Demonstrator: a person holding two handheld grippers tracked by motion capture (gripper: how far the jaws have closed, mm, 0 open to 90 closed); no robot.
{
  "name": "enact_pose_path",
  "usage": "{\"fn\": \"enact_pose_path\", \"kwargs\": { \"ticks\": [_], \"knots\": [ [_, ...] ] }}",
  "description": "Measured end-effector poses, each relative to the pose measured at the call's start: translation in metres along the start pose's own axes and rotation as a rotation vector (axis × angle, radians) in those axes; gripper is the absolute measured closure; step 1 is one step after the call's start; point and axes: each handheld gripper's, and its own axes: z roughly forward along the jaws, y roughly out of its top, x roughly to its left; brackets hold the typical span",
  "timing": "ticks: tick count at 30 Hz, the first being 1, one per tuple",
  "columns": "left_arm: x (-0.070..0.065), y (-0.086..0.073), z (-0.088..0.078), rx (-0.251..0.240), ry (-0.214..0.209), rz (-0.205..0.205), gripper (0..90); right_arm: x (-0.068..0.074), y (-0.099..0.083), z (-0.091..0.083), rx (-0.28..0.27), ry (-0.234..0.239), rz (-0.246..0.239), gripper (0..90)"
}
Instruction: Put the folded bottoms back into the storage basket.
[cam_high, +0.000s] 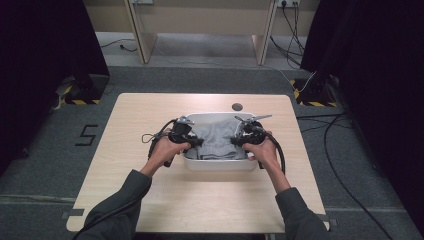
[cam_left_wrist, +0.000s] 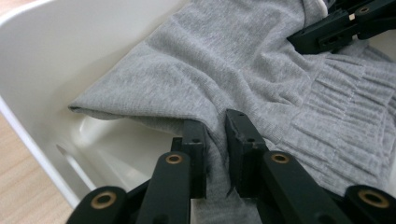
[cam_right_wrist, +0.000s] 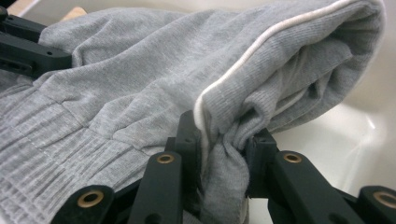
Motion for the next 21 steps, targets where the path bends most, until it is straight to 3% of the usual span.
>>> {"fn": "enact_pose_path", "kwargs": {
  "ticks": [7, 13, 21],
  "knots": [
    [0.0012, -0.0027, 0.0016, 0.028, 0.008, 0.001, 76.4, 0.0003, -0.0002, 0.0015, 0.024, -0.004, 0.017, 70.6],
    [0.0011, -0.0041, 0.003, 0.047, 0.02, 0.017, 75.0, -0.0006, -0.0014, 0.0025, 0.048, -0.03, -0.003, 68.8],
    [-0.0003, -0.004, 0.002, 0.051, 0.016, 0.021, 73.6, -0.0014, -0.0031, 0.0013, 0.041, -0.04, 0.006, 65.9]
  ]
}}
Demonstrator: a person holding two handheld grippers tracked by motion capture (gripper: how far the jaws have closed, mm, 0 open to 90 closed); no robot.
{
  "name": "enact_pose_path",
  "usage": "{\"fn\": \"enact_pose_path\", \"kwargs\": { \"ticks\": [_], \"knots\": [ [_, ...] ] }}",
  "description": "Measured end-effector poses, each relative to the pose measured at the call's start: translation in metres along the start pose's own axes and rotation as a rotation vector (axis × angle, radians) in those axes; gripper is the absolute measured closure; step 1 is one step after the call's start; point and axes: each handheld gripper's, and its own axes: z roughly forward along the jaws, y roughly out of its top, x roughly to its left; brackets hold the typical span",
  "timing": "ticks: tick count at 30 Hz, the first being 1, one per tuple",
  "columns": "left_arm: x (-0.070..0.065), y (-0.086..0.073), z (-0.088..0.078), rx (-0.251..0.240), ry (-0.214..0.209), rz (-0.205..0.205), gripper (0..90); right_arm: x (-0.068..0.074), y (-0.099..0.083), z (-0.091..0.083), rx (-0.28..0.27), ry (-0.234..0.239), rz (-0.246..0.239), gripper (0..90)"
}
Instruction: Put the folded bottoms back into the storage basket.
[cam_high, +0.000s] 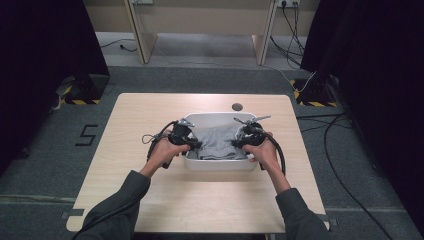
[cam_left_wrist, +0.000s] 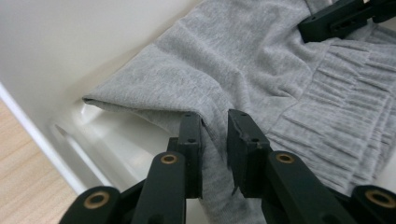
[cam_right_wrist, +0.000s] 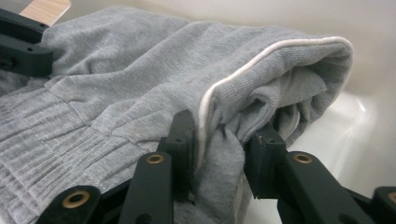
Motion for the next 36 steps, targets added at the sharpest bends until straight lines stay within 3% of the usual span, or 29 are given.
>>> {"fn": "enact_pose_path", "kwargs": {
  "ticks": [9, 14, 21, 36],
  "knots": [
    [-0.004, 0.001, -0.003, -0.012, 0.002, 0.01, 68.5, 0.0, -0.004, -0.011, -0.026, -0.017, -0.017, 58.5],
    [-0.005, 0.002, -0.006, -0.025, 0.008, 0.004, 60.5, -0.003, -0.004, -0.016, -0.04, -0.033, 0.001, 55.3],
    [-0.005, 0.004, -0.013, -0.046, 0.03, -0.003, 48.7, -0.001, -0.002, -0.034, -0.088, -0.054, -0.014, 52.3],
    [-0.006, -0.002, -0.03, -0.101, 0.0, -0.037, 38.9, 0.006, -0.002, -0.041, -0.129, -0.055, -0.052, 45.7]
  ]
}}
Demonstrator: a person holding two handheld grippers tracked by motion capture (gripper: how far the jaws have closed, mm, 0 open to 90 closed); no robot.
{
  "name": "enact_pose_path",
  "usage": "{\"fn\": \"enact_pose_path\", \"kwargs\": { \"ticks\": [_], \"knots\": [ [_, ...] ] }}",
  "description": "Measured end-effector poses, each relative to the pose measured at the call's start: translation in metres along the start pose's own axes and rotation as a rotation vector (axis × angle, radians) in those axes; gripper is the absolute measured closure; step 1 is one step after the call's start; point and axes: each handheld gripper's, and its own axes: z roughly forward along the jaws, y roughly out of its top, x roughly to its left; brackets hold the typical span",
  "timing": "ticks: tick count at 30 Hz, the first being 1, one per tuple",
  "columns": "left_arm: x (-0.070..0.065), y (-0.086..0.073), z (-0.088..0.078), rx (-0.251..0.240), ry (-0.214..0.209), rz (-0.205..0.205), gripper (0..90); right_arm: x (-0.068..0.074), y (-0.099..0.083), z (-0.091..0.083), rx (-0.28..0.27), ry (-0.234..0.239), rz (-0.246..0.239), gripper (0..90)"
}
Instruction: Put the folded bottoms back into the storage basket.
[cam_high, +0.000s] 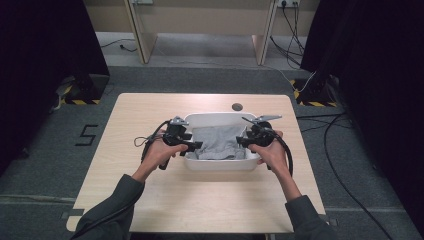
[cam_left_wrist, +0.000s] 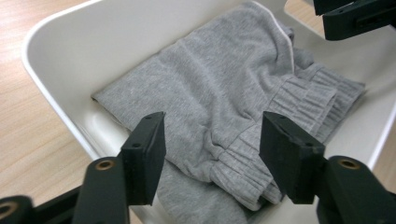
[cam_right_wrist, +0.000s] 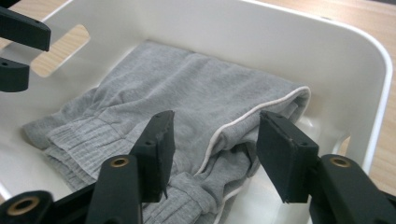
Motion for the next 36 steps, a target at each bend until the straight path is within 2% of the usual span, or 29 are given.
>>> {"fn": "enact_pose_path", "kwargs": {
  "ticks": [4, 7, 10, 17, 20, 31, 36],
  "knots": [
    [-0.002, -0.002, -0.01, -0.022, -0.017, 0.002, 37.5, 0.003, -0.001, -0.007, -0.016, -0.009, -0.021, 43.8],
    [-0.003, -0.003, -0.017, -0.032, -0.016, 0.007, 36.0, 0.006, -0.001, -0.013, -0.021, -0.034, -0.065, 43.1],
    [-0.004, -0.004, -0.023, -0.04, -0.018, 0.012, 35.7, 0.009, -0.003, -0.016, -0.023, -0.032, -0.074, 42.7],
    [-0.006, -0.01, -0.033, -0.052, -0.02, 0.018, 33.9, 0.008, -0.009, -0.022, -0.043, -0.022, -0.057, 41.4],
    [-0.007, -0.013, -0.038, -0.063, -0.017, 0.024, 30.9, 0.008, -0.013, -0.026, -0.052, -0.022, -0.064, 40.0],
    [0.0, -0.024, -0.055, -0.088, -0.011, 0.003, 26.7, 0.007, -0.027, -0.038, -0.097, -0.026, -0.038, 35.0],
    [0.0, -0.031, -0.06, -0.09, -0.016, 0.003, 26.3, 0.009, -0.032, -0.041, -0.098, -0.021, -0.051, 34.4]
  ]
}}
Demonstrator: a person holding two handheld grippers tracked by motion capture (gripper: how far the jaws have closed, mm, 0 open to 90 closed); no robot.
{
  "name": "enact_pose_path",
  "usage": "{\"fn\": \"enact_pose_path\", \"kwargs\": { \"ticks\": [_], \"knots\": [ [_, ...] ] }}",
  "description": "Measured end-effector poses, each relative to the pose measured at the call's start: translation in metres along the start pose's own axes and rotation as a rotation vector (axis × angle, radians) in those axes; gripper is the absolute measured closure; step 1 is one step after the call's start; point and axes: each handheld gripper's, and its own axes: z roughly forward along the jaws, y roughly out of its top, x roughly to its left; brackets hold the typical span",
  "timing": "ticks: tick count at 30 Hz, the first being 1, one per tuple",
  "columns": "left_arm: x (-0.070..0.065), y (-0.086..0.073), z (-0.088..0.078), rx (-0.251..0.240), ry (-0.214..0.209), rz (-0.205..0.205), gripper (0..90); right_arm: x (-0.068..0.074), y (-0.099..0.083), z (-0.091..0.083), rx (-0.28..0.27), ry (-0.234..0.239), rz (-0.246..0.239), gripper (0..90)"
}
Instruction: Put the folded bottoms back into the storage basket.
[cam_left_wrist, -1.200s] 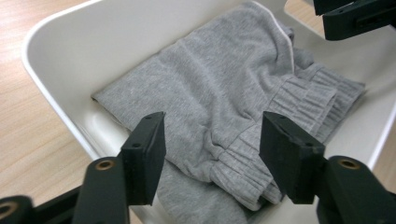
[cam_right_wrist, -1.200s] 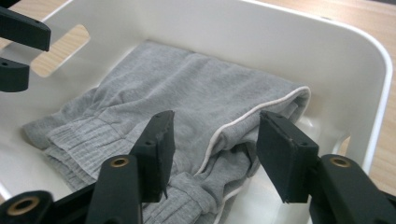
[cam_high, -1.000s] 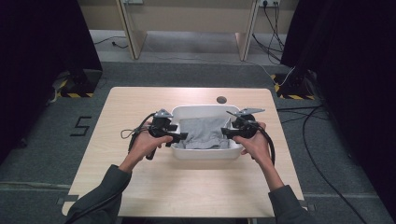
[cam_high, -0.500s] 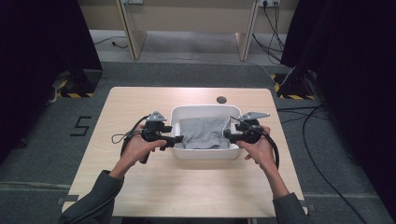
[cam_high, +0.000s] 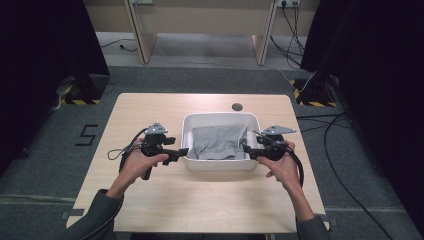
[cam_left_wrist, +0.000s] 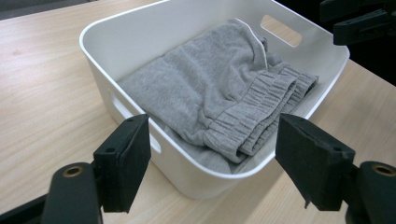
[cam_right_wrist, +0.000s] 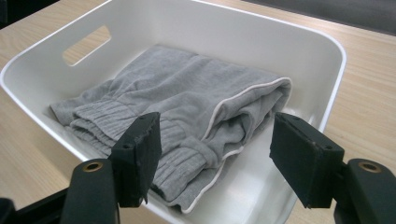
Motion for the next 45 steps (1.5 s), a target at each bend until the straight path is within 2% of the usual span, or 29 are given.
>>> {"fn": "enact_pose_path", "kwargs": {
  "ticks": [6, 12, 25, 35, 39, 45],
  "knots": [
    [-0.003, -0.008, -0.002, -0.004, 0.01, 0.005, 22.3, 0.001, -0.008, -0.001, -0.008, 0.001, -0.007, 34.3],
    [-0.003, -0.019, -0.008, -0.015, 0.011, 0.005, 22.8, 0.001, -0.014, -0.007, -0.009, -0.003, -0.01, 34.2],
    [0.002, -0.042, -0.019, -0.022, 0.026, -0.017, 22.9, -0.006, -0.035, -0.022, -0.017, -0.026, 0.024, 34.1],
    [0.002, -0.06, -0.026, -0.038, 0.03, -0.022, 22.1, 0.002, -0.047, -0.031, -0.029, -0.019, 0.015, 32.7],
    [0.005, -0.069, -0.027, -0.046, 0.032, -0.036, 19.7, 0.006, -0.052, -0.036, -0.043, -0.011, 0.016, 30.8],
    [0.009, -0.082, -0.027, -0.053, 0.033, -0.041, 15.3, 0.009, -0.06, -0.038, -0.05, -0.031, 0.023, 24.7]
  ]
}}
